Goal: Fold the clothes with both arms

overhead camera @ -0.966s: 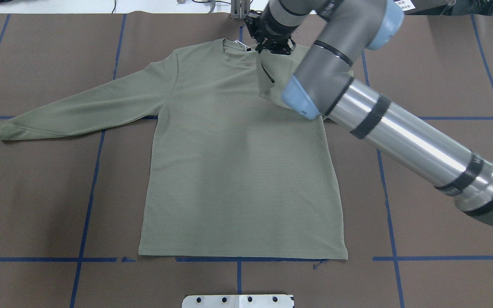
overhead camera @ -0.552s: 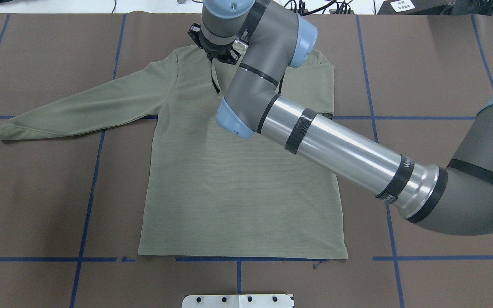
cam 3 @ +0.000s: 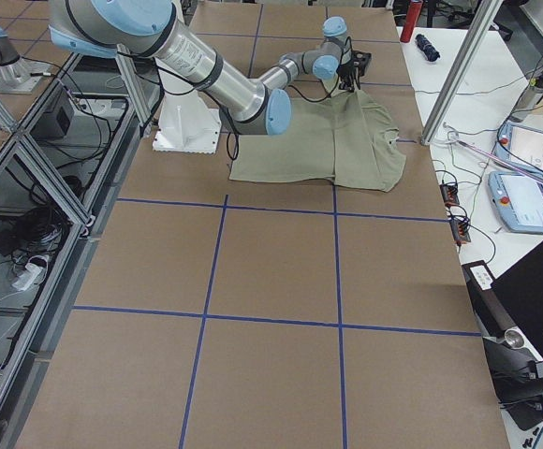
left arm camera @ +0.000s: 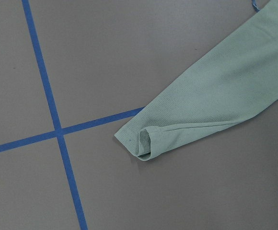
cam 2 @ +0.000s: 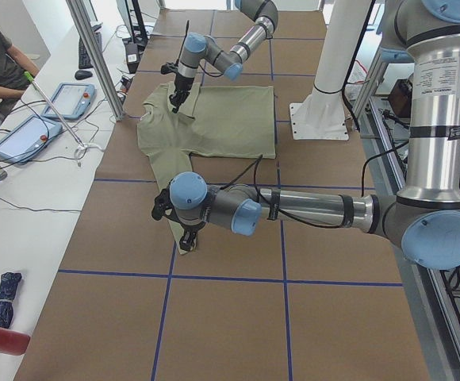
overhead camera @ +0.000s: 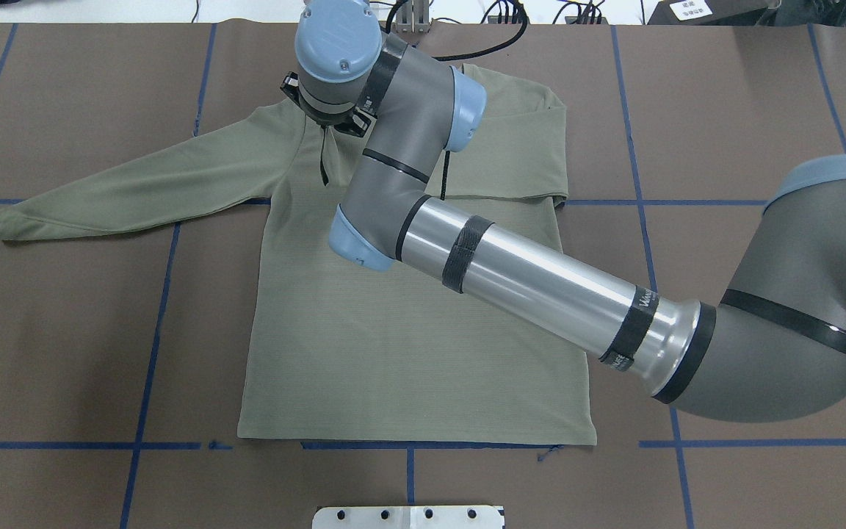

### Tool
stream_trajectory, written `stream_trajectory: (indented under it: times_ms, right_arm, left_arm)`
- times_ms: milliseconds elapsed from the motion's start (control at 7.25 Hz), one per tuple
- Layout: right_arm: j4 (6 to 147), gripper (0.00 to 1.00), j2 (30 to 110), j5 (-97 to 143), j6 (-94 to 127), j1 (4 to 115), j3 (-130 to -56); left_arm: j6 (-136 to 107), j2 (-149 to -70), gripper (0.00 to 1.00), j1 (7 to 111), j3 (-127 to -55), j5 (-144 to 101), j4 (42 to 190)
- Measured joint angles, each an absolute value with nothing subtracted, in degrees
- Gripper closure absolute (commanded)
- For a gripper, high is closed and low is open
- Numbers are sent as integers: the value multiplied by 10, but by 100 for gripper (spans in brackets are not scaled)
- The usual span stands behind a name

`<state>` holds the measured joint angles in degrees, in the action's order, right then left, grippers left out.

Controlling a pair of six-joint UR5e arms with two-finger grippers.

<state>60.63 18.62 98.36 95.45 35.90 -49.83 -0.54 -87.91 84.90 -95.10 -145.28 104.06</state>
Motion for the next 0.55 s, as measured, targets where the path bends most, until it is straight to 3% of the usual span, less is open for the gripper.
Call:
stream_trajectory:
  times_ms: [552]
  right_arm:
    - [571, 100, 167, 969, 954, 348, -460]
  left_arm:
    - [-6, -878, 0, 849, -951, -1453, 1040]
